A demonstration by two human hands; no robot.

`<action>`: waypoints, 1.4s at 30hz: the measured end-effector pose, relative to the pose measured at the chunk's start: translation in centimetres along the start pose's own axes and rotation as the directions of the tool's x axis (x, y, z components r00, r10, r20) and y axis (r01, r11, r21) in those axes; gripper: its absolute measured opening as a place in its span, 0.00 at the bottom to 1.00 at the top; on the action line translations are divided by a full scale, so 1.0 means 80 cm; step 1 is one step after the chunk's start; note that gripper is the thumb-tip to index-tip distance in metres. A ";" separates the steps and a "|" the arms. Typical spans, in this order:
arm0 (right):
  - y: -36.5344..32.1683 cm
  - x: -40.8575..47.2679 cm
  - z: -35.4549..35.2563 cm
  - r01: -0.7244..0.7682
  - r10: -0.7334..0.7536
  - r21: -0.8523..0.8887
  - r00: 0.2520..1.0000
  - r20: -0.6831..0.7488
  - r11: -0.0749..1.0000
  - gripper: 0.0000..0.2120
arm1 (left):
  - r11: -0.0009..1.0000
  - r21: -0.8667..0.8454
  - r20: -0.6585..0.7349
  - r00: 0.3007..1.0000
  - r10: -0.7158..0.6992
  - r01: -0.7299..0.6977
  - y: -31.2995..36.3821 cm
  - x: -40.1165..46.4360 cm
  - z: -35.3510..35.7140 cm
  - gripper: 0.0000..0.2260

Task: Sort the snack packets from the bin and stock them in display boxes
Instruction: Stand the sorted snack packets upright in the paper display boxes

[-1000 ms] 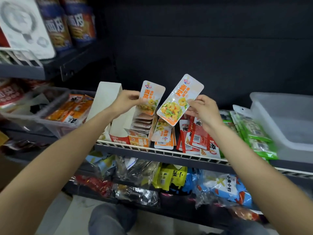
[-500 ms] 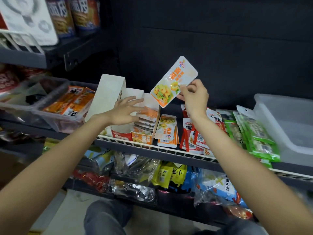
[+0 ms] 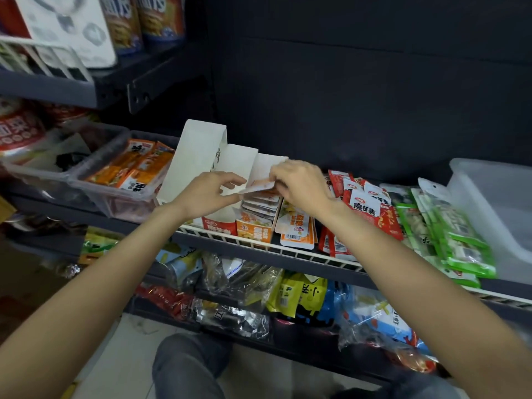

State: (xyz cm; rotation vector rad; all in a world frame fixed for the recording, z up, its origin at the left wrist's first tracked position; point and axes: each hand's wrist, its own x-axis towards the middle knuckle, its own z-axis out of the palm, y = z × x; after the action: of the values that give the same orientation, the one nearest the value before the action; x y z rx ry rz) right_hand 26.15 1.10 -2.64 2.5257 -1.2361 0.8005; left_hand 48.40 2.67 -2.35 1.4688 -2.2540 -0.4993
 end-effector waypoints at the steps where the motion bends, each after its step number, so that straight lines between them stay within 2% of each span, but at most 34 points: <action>1: 0.002 -0.002 0.004 0.019 -0.017 -0.026 0.997 0.078 0.999 0.05 | 1.000 0.012 0.020 1.000 0.001 -0.001 0.000 0.000 0.002 0.16; 5: 0.012 -0.004 -0.005 -0.050 0.052 -0.016 0.916 0.397 0.999 0.15 | 1.000 0.025 0.044 0.999 -0.009 0.008 0.001 -0.002 0.007 0.17; 7: 0.017 -0.005 -0.014 -0.125 0.076 0.075 0.882 0.466 0.989 0.17 | 0.998 0.054 0.033 0.999 -0.015 0.013 0.003 -0.003 0.004 0.16; 8: 0.019 -0.009 -0.019 -0.177 0.096 0.143 0.889 0.448 0.974 0.18 | 0.996 0.087 0.011 1.000 -0.011 0.010 0.007 -0.004 0.000 0.15; 10: 0.025 -0.027 -0.025 -0.292 0.201 0.271 0.927 0.318 0.917 0.19 | 0.988 0.153 -0.100 0.994 0.032 -0.016 0.020 -0.011 -0.008 0.14; 12: 0.033 -0.050 -0.022 -0.370 0.312 0.266 0.921 0.235 0.890 0.18 | 0.989 0.126 -0.256 0.961 0.104 -0.074 0.048 -0.025 -0.012 0.13; 13: 0.036 -0.061 -0.018 -0.379 0.316 0.205 0.906 0.283 0.902 0.17 | 0.990 0.082 -0.327 0.935 0.137 -0.116 0.068 -0.032 -0.009 0.13; 15: 0.035 -0.076 -0.001 -0.324 0.239 0.076 0.820 0.519 0.943 0.23 | 0.978 0.004 -0.407 0.893 0.193 -0.209 0.109 -0.043 0.010 0.12; 17: 0.025 -0.084 0.009 -0.304 0.179 0.065 0.706 0.686 0.950 0.37 | 0.963 -0.050 -0.401 0.888 0.225 -0.266 0.138 -0.048 0.042 0.13; 18: 0.023 -0.086 0.012 -0.317 0.162 0.098 0.698 0.697 0.944 0.39 | 0.961 -0.067 -0.379 0.898 0.224 -0.268 0.147 -0.048 0.060 0.13; 20: 0.019 -0.090 0.008 -0.367 0.165 0.158 0.709 0.685 0.917 0.33 | 0.973 -0.075 -0.295 0.937 0.187 -0.218 0.157 -0.045 0.095 0.17; 22: 0.020 -0.091 0.000 -0.330 0.177 0.106 0.720 0.671 0.938 0.22 | 0.986 -0.089 -0.205 0.971 0.121 -0.141 0.156 -0.036 0.124 0.22; 24: 0.024 -0.096 -0.002 -0.311 0.192 0.083 0.754 0.629 0.947 0.17 | 0.991 -0.130 -0.135 0.991 0.022 -0.039 0.150 -0.027 0.142 0.26; 28: 0.042 -0.114 -0.006 -0.376 0.261 0.224 0.871 0.415 0.899 0.10 | 0.975 -0.215 -0.030 0.998 -0.061 0.053 0.134 -0.016 0.155 0.26; 30: 0.048 -0.118 -0.018 -0.418 0.347 0.344 0.904 0.250 0.841 0.08 | 0.968 -0.247 -0.059 0.997 -0.049 0.033 0.129 -0.016 0.158 0.24; 32: 0.050 -0.117 -0.029 -0.432 0.439 0.476 0.893 0.102 0.766 0.07 | 0.981 -0.195 -0.161 0.986 -0.030 -0.002 0.127 -0.015 0.160 0.21; 35: 0.046 -0.111 -0.039 -0.399 0.448 0.549 0.893 0.049 0.735 0.09 | 0.999 -0.011 -0.344 0.938 0.029 -0.035 0.140 0.000 0.157 0.13; 37: 0.039 -0.105 -0.045 -0.380 0.464 0.632 0.885 0.037 0.675 0.16 | 0.996 0.076 -0.413 0.908 0.064 -0.036 0.152 0.016 0.146 0.10; 39: 0.034 -0.104 -0.050 -0.400 0.555 0.734 0.831 0.038 0.549 0.30 | 1.000 0.025 -0.455 0.890 0.014 -0.003 0.156 0.029 0.133 0.09; 40: 0.033 -0.105 -0.052 -0.418 0.590 0.744 0.806 0.040 0.521 0.35 | 0.999 -0.046 -0.474 0.880 -0.037 0.018 0.156 0.034 0.125 0.09; 42: 0.030 -0.108 -0.053 -0.467 0.587 0.676 0.807 0.064 0.569 0.39 | 0.965 -0.258 -0.472 0.866 -0.163 0.041 0.156 0.037 0.108 0.09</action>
State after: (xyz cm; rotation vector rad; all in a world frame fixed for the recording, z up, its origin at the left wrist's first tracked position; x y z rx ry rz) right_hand 18.39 7.11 -4.05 2.4481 -1.9723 1.8686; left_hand 33.16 5.41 -3.11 1.4034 -1.6628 -0.3612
